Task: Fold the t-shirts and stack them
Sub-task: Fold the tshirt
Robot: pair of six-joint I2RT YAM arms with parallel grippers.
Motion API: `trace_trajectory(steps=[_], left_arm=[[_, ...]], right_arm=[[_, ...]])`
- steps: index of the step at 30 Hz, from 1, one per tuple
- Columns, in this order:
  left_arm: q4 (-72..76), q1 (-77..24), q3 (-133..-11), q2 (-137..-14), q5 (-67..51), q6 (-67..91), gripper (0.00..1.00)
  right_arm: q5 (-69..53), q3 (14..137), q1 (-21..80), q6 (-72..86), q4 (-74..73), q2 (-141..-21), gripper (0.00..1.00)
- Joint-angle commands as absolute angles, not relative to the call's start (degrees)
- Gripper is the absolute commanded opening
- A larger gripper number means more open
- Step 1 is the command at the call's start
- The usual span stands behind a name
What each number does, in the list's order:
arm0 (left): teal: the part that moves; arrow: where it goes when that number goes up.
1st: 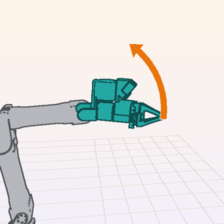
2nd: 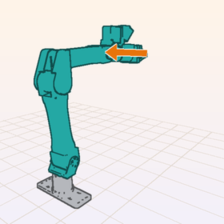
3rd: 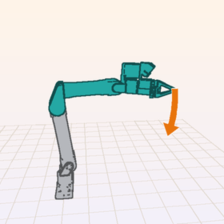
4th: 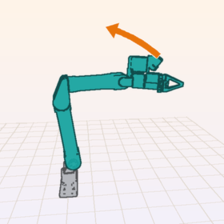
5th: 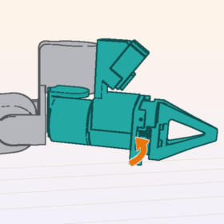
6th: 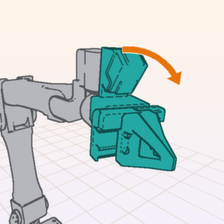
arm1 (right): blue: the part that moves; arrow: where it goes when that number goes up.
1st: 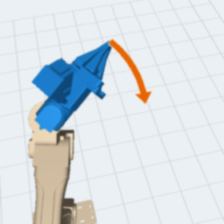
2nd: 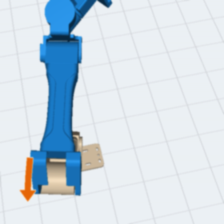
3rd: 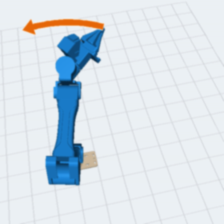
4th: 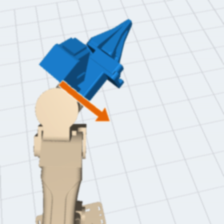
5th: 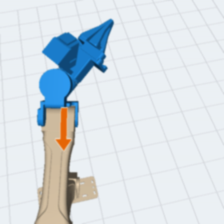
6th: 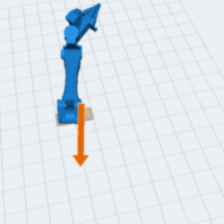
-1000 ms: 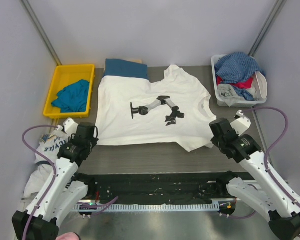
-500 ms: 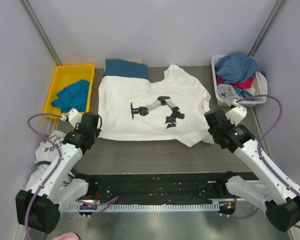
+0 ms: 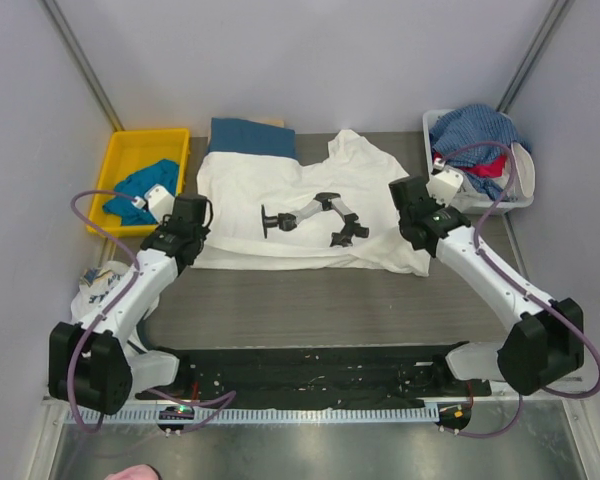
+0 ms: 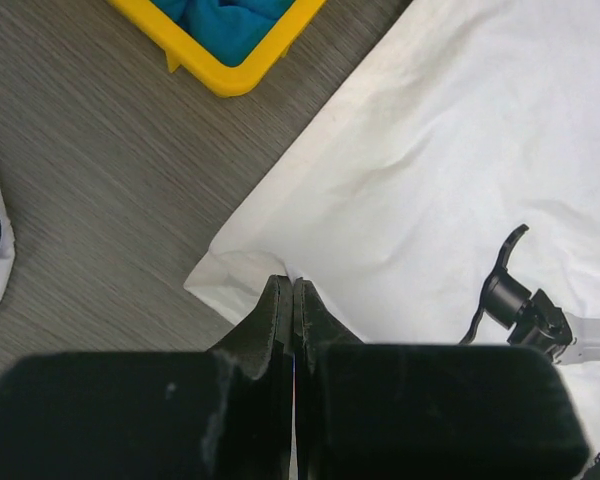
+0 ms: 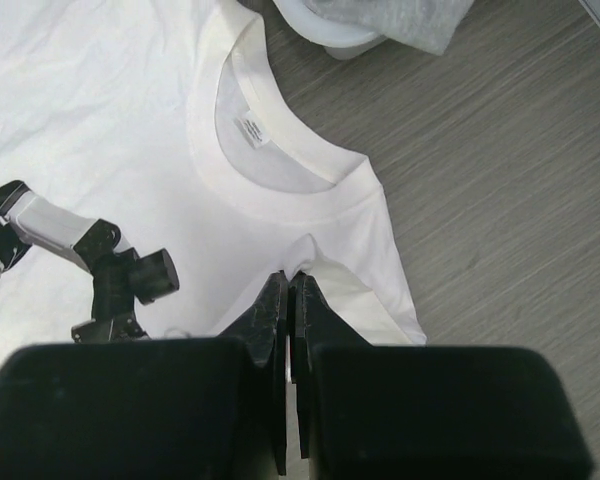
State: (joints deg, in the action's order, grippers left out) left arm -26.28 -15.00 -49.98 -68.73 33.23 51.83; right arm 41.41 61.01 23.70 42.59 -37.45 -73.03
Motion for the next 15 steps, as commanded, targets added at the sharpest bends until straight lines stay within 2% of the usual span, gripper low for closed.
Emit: trace_trajectory(steps=[1, 15], left_arm=[[-21.5, -14.1, -52.8, -71.4, 35.2, 50.5, 0.0], [-18.5, -12.3, -54.2, -80.1, 34.3, 50.1, 0.0]], right_arm=[[40.8, 65.6, 21.7, 36.7, -29.1, -78.2, 0.01], [36.7, 73.6, 18.9, 31.9, -23.2, -90.3, 0.01]])
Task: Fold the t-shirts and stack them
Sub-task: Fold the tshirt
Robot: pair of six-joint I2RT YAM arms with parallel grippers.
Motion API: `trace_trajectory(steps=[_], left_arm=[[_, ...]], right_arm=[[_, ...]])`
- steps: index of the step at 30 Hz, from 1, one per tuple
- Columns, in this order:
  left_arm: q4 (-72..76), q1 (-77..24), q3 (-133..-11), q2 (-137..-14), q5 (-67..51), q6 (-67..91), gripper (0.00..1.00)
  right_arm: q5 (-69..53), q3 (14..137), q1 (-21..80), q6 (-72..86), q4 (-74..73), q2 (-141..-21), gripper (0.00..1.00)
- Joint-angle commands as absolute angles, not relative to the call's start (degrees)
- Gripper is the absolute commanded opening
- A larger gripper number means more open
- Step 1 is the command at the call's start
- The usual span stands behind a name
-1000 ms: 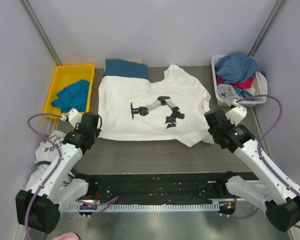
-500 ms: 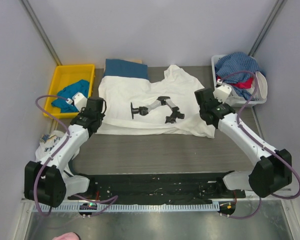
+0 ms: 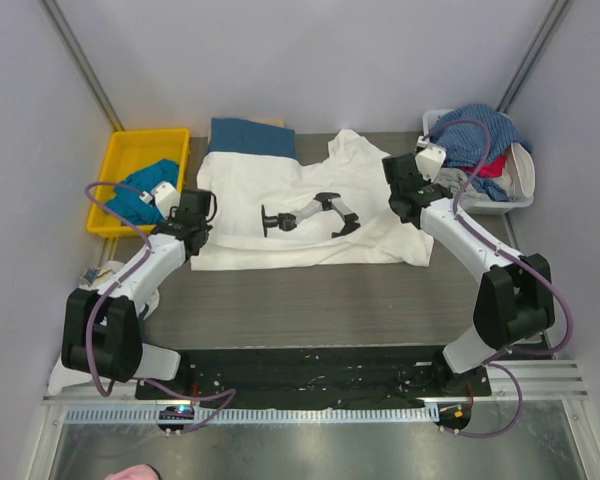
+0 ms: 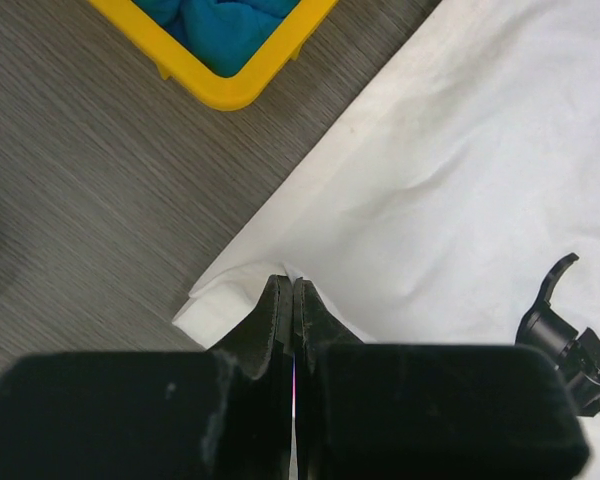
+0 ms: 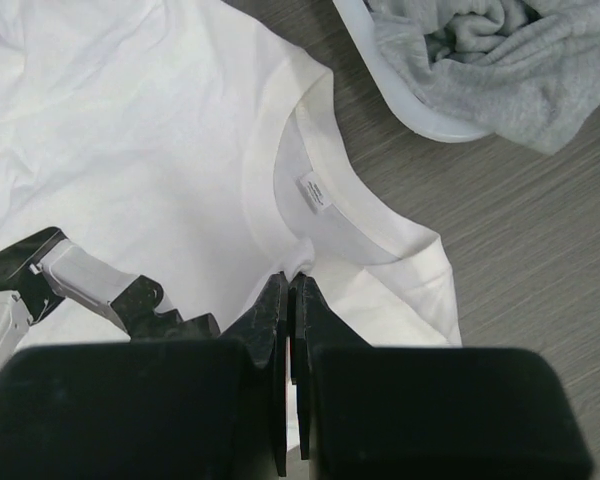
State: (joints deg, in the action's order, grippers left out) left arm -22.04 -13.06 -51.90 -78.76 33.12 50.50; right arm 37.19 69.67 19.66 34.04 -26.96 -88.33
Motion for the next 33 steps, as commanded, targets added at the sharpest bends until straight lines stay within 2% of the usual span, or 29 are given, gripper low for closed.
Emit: trace_trajectory(steps=[1, 27, 28, 30, 31, 32, 33], left_arm=[[-18.3, -12.0, -54.2, -80.3, 34.3, 50.0, 0.0], [-15.2, -9.2, -58.0, -91.1, 32.3, 49.1, 0.0], [-15.2, -9.2, -58.3, -91.5, 32.3, 49.1, 0.0], [-15.1, -9.2, -58.8, -92.5, 32.3, 49.3, 0.16], [-15.0, -9.1, -59.3, -92.8, 32.4, 49.2, 0.28], [-15.2, -8.9, -59.8, -93.0, 32.9, 49.1, 0.53], [-15.4, -8.8, -60.3, -93.1, 33.1, 48.6, 0.66]], right_arm=[[36.7, 74.1, 18.7, 31.8, -23.0, -90.8, 0.01], [34.0, 87.5, 17.1, 31.0, -21.8, -106.6, 0.01], [33.7, 87.9, 16.9, 31.1, -21.8, -107.2, 0.04], [32.7, 89.1, 16.0, 30.8, -20.7, -109.2, 0.22], [32.2, 89.6, 15.6, 30.2, -19.8, -110.1, 0.34], [31.6, 91.9, 14.9, 30.0, -19.2, -112.3, 0.37], [31.1, 93.2, 14.3, 29.4, -19.1, -113.2, 0.41]])
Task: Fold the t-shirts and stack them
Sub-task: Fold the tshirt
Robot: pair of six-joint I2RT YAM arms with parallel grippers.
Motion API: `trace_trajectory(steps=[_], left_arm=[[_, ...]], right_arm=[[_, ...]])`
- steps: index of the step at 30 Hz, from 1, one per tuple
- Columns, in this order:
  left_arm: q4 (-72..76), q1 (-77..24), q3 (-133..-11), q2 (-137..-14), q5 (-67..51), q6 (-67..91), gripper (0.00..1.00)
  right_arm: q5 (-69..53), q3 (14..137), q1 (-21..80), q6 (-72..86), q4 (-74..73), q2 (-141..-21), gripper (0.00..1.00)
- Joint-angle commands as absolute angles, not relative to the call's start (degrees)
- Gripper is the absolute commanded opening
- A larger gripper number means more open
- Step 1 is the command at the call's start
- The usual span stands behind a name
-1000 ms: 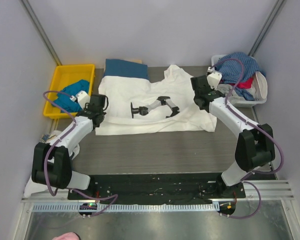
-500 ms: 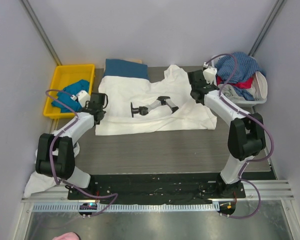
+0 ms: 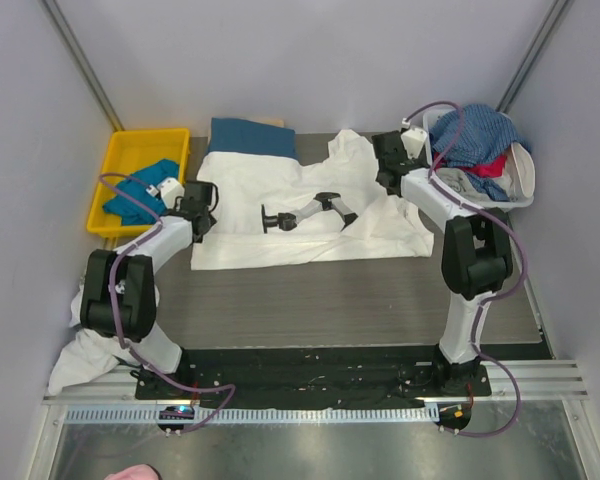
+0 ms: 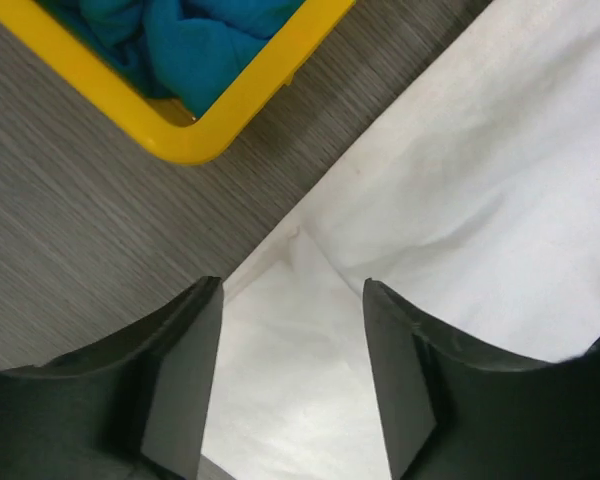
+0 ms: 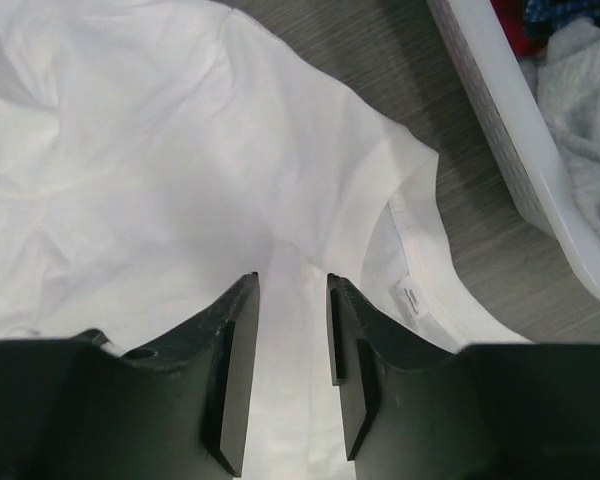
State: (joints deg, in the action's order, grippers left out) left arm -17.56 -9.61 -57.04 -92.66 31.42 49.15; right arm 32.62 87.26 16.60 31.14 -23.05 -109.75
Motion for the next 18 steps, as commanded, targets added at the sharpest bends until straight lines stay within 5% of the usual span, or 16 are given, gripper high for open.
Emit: trace_trajectory(steps=[1, 2, 4, 18], left_arm=[[-15.8, -8.6, -61.9, -93.0, 33.2, 48.2, 0.77], [-16.5, -8.4, -62.6, -92.7, 33.8, 47.6, 0.92], [-17.0, -8.3, -64.0, -90.6, 34.2, 45.9, 1.0], [-15.5, -12.2, -44.0, -76.5, 29.4, 48.2, 1.0]], right_arm=[[30.7, 94.3, 13.0, 29.1, -18.9, -113.8, 0.46], [29.7, 95.4, 12.5, 28.7, -18.0, -114.0, 0.47], [27.3, 96.0, 11.2, 28.7, -18.3, -113.3, 0.52], [18.2, 71.4, 13.3, 32.1, -23.8, -94.9, 0.54]])
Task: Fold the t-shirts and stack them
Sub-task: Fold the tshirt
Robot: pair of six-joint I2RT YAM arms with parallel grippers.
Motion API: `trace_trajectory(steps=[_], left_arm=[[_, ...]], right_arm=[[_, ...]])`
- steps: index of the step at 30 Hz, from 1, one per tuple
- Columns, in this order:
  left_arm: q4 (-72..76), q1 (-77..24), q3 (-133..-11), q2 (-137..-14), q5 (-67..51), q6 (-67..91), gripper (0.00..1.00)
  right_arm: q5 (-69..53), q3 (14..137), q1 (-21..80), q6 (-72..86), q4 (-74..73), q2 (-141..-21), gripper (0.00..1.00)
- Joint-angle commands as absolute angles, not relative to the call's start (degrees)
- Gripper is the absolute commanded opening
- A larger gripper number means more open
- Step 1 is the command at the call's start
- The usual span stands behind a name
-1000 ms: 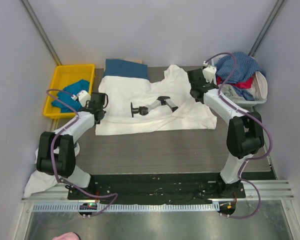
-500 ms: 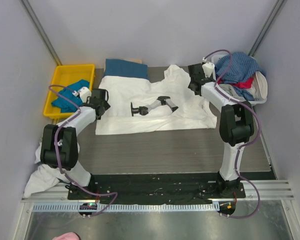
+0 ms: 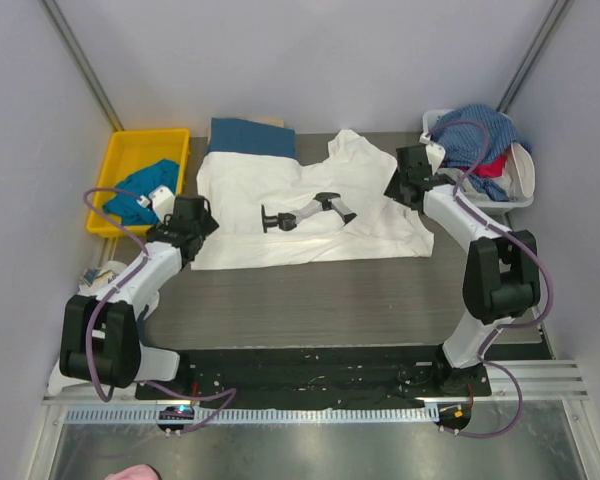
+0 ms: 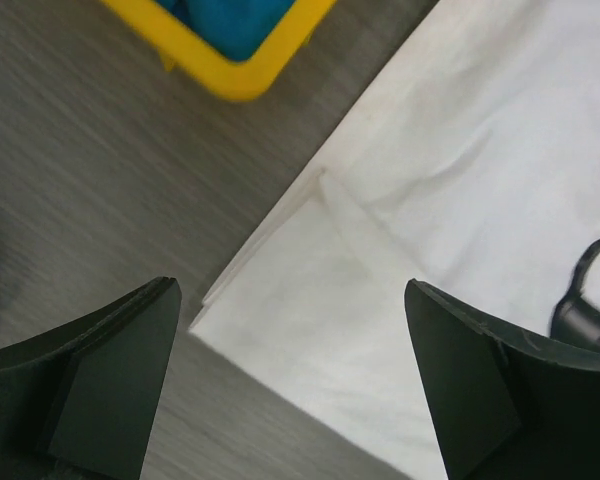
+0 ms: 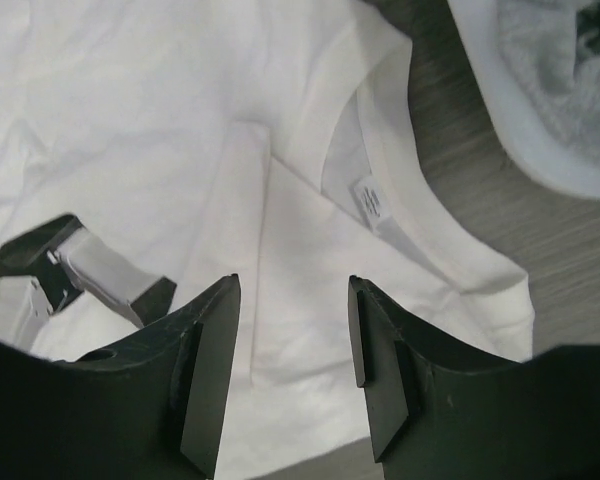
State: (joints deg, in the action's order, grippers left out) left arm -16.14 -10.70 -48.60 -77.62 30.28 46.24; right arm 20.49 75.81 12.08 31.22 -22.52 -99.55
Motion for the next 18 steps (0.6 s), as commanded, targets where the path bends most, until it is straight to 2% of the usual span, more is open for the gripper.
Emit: trace_trajectory(steps=[1, 9, 18], left_arm=[[-15.4, -12.8, -43.5, -76.4, 29.5, 48.5, 1.0], [-13.2, -16.2, -43.9, -80.6, 30.0, 47.5, 0.98], [-13.3, -21.7, -49.4, -89.4, 31.6, 45.1, 0.97]], right_arm=[[18.3, 69.1, 13.3, 32.1, -23.7, -94.3, 0.55], [17.5, 62.7, 13.5, 30.7, -22.2, -94.5, 0.52], [17.8, 63.2, 13.9, 29.4, -21.5, -98.3, 0.52]])
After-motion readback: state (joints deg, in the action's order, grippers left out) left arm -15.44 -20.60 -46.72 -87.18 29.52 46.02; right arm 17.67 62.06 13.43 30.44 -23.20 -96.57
